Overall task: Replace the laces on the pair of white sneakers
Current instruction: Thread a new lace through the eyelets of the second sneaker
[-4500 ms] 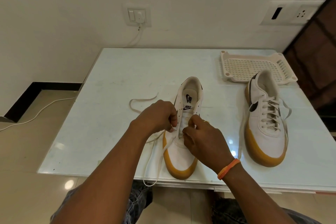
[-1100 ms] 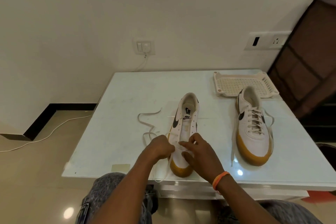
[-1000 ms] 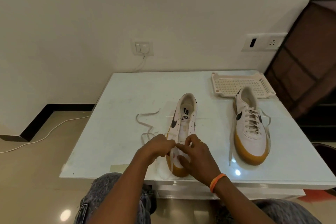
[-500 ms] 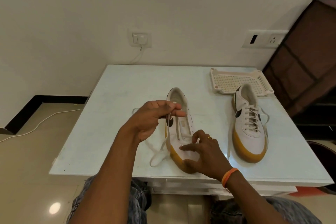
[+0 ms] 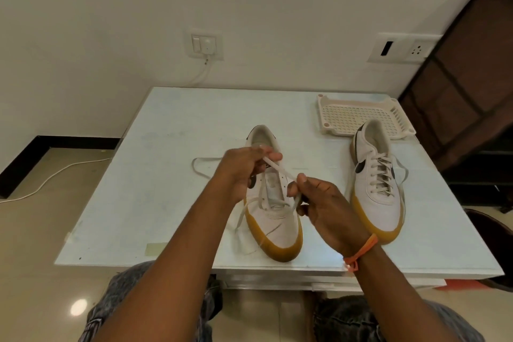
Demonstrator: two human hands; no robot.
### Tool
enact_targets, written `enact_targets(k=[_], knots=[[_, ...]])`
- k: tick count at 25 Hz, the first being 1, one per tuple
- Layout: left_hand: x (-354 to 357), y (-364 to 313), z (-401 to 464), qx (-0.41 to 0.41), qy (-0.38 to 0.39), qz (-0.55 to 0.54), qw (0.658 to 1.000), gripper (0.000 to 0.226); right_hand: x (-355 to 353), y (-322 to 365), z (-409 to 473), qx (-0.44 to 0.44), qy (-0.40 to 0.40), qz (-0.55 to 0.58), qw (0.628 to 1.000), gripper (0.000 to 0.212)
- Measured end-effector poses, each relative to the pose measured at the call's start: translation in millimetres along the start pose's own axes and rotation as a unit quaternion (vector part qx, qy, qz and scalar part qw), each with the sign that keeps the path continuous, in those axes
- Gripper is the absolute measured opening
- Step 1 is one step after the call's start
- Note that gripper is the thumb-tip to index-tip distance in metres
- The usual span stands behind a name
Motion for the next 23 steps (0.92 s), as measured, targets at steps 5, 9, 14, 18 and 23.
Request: enact_targets(k=[5,9,14,18,23], knots=[[-51,5,21,-0.076,-0.116,-0.118,0.983,0.023,-63,9,7,0.034,-0.03,0.066,0.997,0.037],[-55,10,20,-0.074,-0.165,0.038,0.983,0.029,-83,-1,18,0.06,-0.103,0.128,0.985,0.029],[24,-15,-7,0.238,-0.058,0.465,0.851,0.032,-43,-3,28,0.069,-0.006,0.087,0.994,0.029],[65,5,-14,0.262,0.16,0.421,0.853,0.022,-32,-4,25,0.082,0.037,0.037,0.995,0.032],[31,-23,-3,0.31,0.038,0.495,0.811,0.023,-56,-2,25,0.083,-0.012,0.044,0.996,0.029]])
Point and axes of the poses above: each hand's wrist, its own z-axis towards the middle knuckle, its own x-axis out of the palm, y = z × x, the point moved 7 cm from there along z, towards the middle knuckle, and after that the axes turned 1 degree about -z, right-handed, at the moved point
